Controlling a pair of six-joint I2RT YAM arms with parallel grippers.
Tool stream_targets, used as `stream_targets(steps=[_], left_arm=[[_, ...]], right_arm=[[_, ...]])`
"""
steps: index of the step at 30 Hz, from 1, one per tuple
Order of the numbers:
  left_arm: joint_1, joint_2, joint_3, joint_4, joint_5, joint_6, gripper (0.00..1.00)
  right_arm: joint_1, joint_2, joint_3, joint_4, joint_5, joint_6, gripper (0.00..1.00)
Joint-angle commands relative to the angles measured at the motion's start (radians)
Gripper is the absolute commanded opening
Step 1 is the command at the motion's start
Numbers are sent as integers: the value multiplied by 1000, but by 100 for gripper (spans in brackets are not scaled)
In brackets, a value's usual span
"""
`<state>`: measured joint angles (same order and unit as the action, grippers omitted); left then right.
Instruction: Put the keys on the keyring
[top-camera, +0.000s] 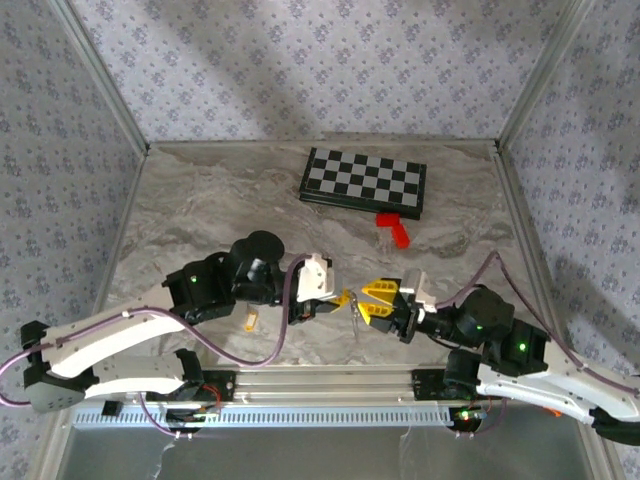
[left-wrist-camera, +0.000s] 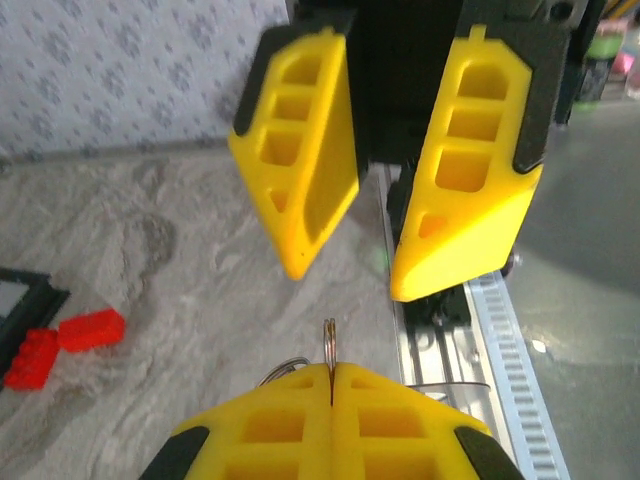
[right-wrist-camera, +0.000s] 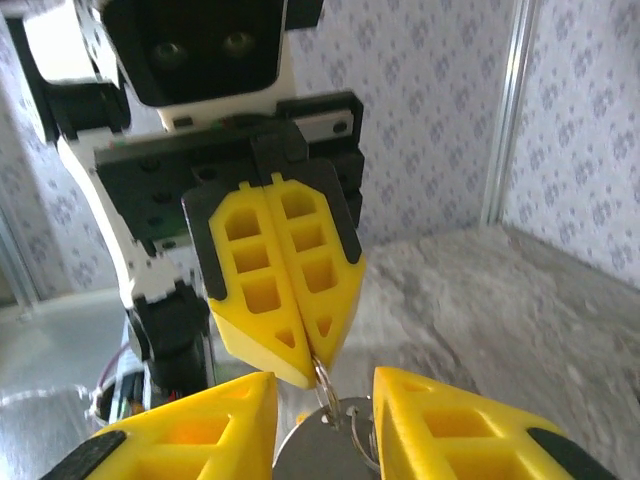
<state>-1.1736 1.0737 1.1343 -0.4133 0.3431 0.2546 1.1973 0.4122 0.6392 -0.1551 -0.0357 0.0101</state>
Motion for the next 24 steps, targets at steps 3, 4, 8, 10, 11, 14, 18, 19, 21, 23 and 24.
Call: stream_targets(steps=[3, 4, 8, 10, 11, 14, 18, 19, 21, 23, 24], left_arm=[[-4, 28, 64, -104, 13, 51, 0], [-4, 34, 69, -109, 15, 53, 0], [-5, 59, 87, -122, 30, 60, 0], [-9, 72, 101, -134, 33, 63, 0], [-11, 79, 109, -141, 32, 65, 0], [-15, 96, 125, -158, 30, 71, 0], [-25, 111, 134, -169, 27, 75, 0], [-25, 113, 132, -169, 25, 75, 0], [-26, 114, 128, -168, 25, 74, 0], [-29, 113, 125, -167, 25, 74, 0], [-31, 113, 123, -165, 25, 72, 0]], right_arm=[[17, 42, 58, -159, 37, -56, 34], [19, 46, 60, -164, 39, -59, 34], [21, 62, 61, -172, 42, -70, 34], [24, 69, 61, -179, 45, -71, 34], [25, 71, 61, -179, 43, -73, 33], [28, 78, 59, -179, 48, -75, 30], [31, 77, 52, -165, 51, -75, 22], [32, 79, 49, -159, 51, -75, 21], [32, 79, 42, -147, 50, -71, 18], [35, 80, 37, -138, 55, -68, 14], [35, 81, 35, -137, 58, -67, 10]])
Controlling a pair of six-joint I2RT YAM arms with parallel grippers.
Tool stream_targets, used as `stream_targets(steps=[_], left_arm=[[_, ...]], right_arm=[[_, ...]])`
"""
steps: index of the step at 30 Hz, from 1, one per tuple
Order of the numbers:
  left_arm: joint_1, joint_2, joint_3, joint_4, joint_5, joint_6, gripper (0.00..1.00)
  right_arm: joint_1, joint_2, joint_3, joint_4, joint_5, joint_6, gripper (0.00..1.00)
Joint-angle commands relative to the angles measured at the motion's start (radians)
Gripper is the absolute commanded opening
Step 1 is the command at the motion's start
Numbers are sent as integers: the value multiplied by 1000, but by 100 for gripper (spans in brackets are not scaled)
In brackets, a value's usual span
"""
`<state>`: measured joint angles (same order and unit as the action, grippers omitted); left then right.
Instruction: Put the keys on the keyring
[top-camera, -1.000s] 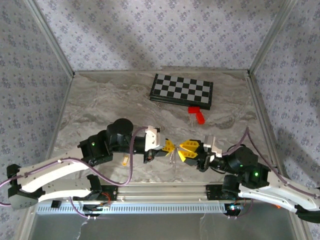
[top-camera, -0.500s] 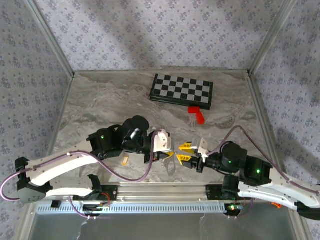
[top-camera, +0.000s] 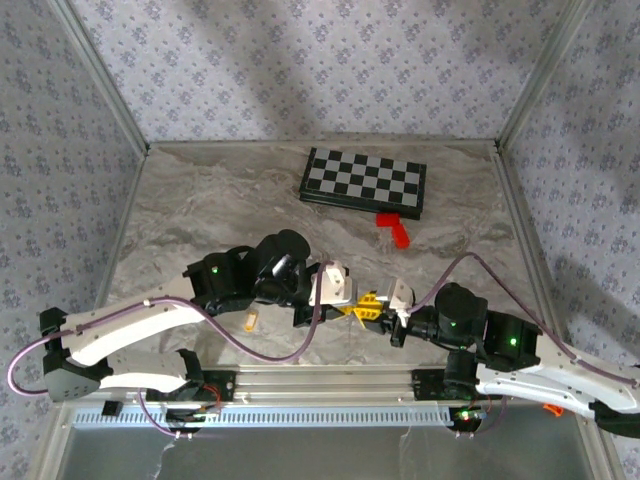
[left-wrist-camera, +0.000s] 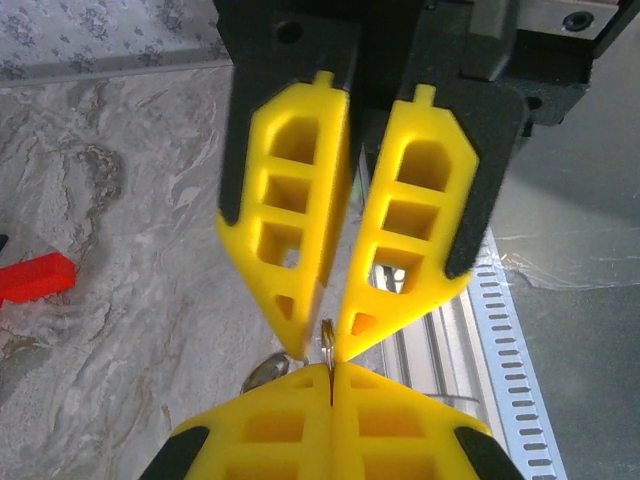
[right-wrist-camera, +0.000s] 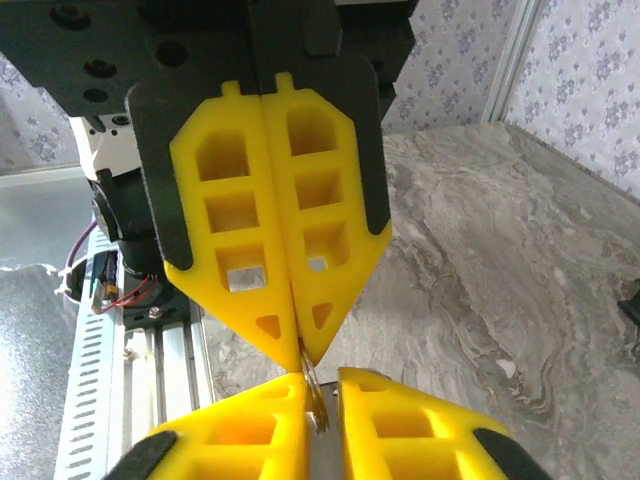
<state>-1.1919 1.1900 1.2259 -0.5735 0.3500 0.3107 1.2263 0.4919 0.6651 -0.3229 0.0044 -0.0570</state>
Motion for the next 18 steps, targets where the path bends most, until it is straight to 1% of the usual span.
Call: stream_targets(steps=[1, 3, 4, 5, 6, 8, 9, 11, 15, 18], left_arm=[[-15, -6, 29, -1, 19, 15, 0], [-17, -14, 18, 13, 24, 8, 0], [-17, -20, 11, 24, 26, 3, 0], [-17, -29, -1, 39, 26, -6, 3], [-16, -42, -15, 58, 25, -18, 11], [-13, -78, -59, 122, 22, -48, 22], [-11, -103, -91, 168, 23, -70, 24], [-1, -158, -157, 268, 29, -114, 25], [34, -263, -313, 519, 69, -221, 25], [36, -286, -356, 621, 98, -268, 24]], right_arm=[[7, 4, 10, 31, 21, 1, 6], [9, 4, 10, 26, 31, 2, 0], [9, 3, 10, 25, 37, 2, 0], [9, -2, 7, 30, 37, 0, 0], [11, -11, 2, 42, 31, -2, 0], [13, -41, -18, 88, 3, 4, 0], [15, -60, -34, 128, -17, 11, 0], [15, -99, -75, 221, -62, 24, 0], [15, -156, -179, 454, -132, 66, 0], [15, -155, -236, 610, -154, 94, 0]])
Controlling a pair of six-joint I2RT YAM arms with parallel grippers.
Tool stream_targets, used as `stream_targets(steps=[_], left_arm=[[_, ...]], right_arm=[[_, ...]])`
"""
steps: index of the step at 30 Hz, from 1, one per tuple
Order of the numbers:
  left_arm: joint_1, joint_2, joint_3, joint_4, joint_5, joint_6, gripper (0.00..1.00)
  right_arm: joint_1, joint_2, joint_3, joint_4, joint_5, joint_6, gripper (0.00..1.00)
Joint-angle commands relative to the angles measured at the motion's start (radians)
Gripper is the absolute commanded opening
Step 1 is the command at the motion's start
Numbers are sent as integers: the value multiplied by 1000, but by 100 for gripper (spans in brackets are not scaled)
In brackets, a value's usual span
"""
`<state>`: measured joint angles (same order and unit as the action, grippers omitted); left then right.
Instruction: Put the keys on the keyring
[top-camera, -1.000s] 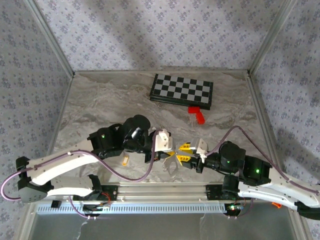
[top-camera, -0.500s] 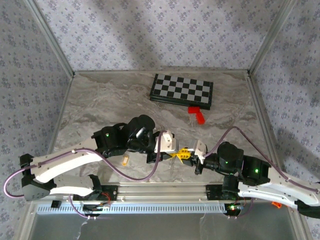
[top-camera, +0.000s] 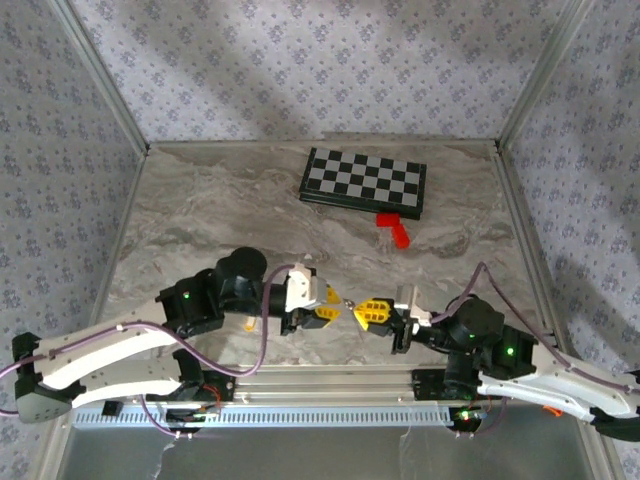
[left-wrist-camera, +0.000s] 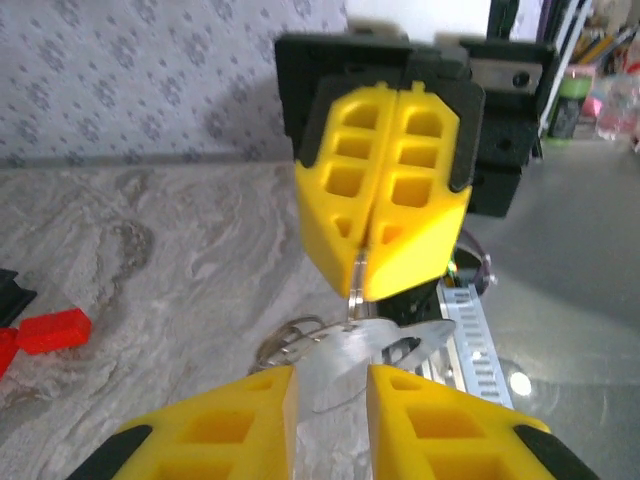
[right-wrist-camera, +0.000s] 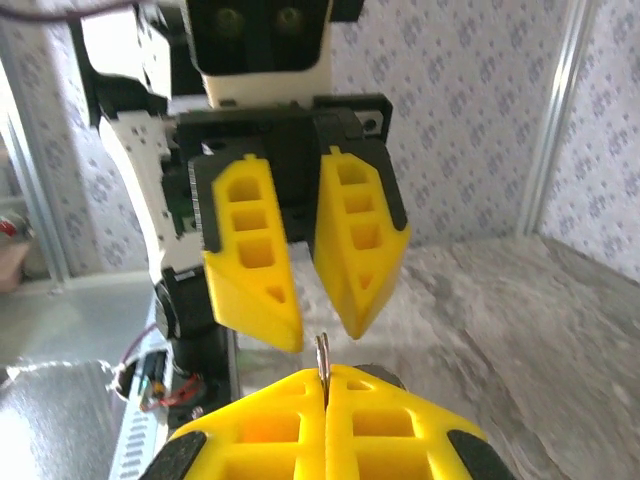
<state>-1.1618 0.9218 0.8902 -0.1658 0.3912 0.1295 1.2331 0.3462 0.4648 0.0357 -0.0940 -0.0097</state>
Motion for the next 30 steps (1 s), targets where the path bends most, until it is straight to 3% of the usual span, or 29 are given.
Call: stream_targets(steps=[1, 9, 18, 24, 30], left_arm=[[5, -16, -20, 224, 73, -94, 24], [-2, 13, -7, 257, 127, -116, 26], [-8, 27, 5, 252, 123, -106, 16], [-11, 39, 16, 233, 122, -97, 23], [-15, 40, 13, 238, 115, -94, 11]], right_arm=[[8, -4, -44, 284, -58, 51, 0], [8, 42, -79, 427, -73, 56, 0], [7, 42, -97, 457, -55, 60, 0], [8, 31, -115, 478, -29, 56, 0], [8, 28, -123, 487, -28, 59, 0]])
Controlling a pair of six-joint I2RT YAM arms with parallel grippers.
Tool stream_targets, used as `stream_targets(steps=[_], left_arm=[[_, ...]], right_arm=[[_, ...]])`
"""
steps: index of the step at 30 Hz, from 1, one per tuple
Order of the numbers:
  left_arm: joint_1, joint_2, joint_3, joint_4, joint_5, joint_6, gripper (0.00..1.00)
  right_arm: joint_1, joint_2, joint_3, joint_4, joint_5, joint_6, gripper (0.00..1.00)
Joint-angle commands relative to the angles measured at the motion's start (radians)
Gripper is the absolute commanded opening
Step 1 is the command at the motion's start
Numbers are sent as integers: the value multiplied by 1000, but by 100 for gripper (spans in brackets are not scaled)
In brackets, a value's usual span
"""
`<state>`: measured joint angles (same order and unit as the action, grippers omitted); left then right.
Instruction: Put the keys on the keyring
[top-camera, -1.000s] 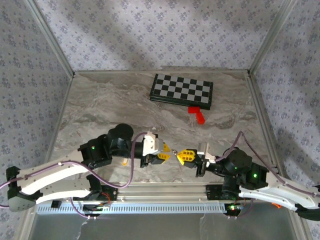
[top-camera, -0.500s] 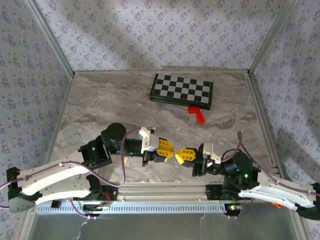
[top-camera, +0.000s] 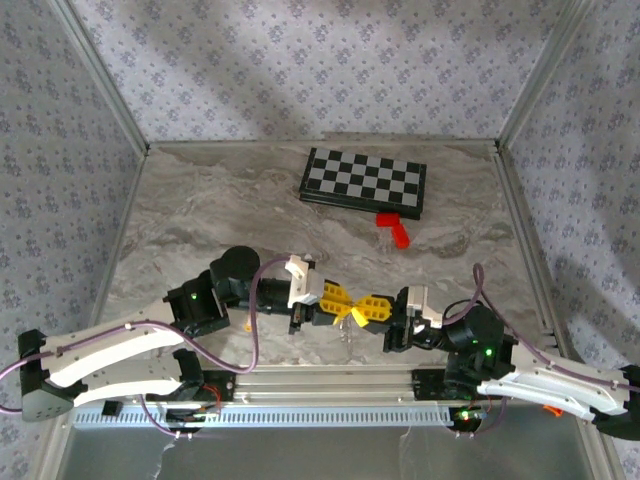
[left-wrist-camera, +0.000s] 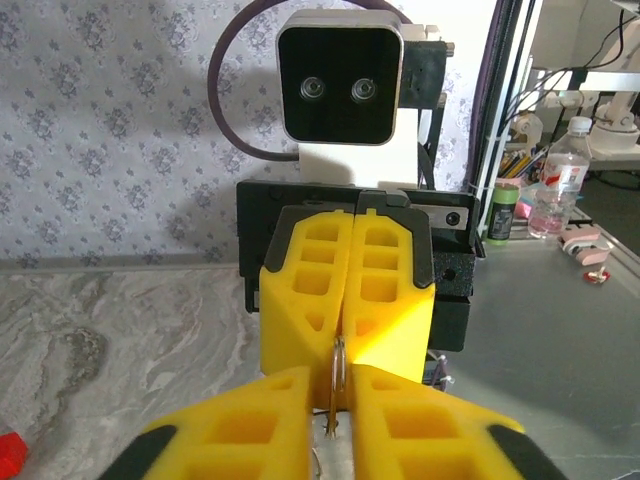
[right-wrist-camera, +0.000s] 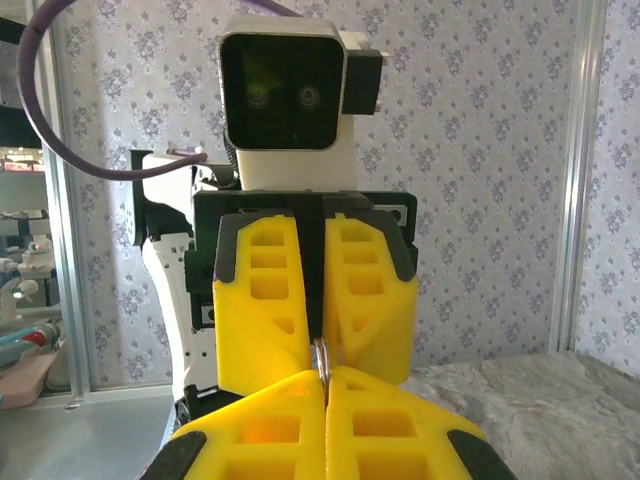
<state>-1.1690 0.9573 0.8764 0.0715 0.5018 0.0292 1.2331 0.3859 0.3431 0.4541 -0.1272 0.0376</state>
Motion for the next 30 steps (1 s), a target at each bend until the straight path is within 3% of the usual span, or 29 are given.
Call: stream_targets(steps=[1, 4, 8, 14, 20, 25, 30], left_arm=[[-8, 4, 29, -1, 2, 8, 8], [-9, -4, 37, -21, -9, 21, 0], [-9, -13, 78, -108, -56, 68, 0], [-8, 26, 197, -354, -107, 173, 0], [-8, 113, 326, -585, -117, 267, 0], [-8, 168, 387, -682, -109, 302, 0], [-11, 192, 401, -705, -94, 313, 0]], right_arm=[[7, -13, -1, 64, 6, 12, 0], [8, -20, 6, 37, 15, 4, 0], [8, -34, 61, -112, 30, -33, 1], [20, -30, 157, -370, 91, -76, 28], [42, 5, 228, -529, 154, -118, 36], [46, 52, 269, -601, 181, -131, 36], [48, 60, 257, -586, 201, -129, 27]])
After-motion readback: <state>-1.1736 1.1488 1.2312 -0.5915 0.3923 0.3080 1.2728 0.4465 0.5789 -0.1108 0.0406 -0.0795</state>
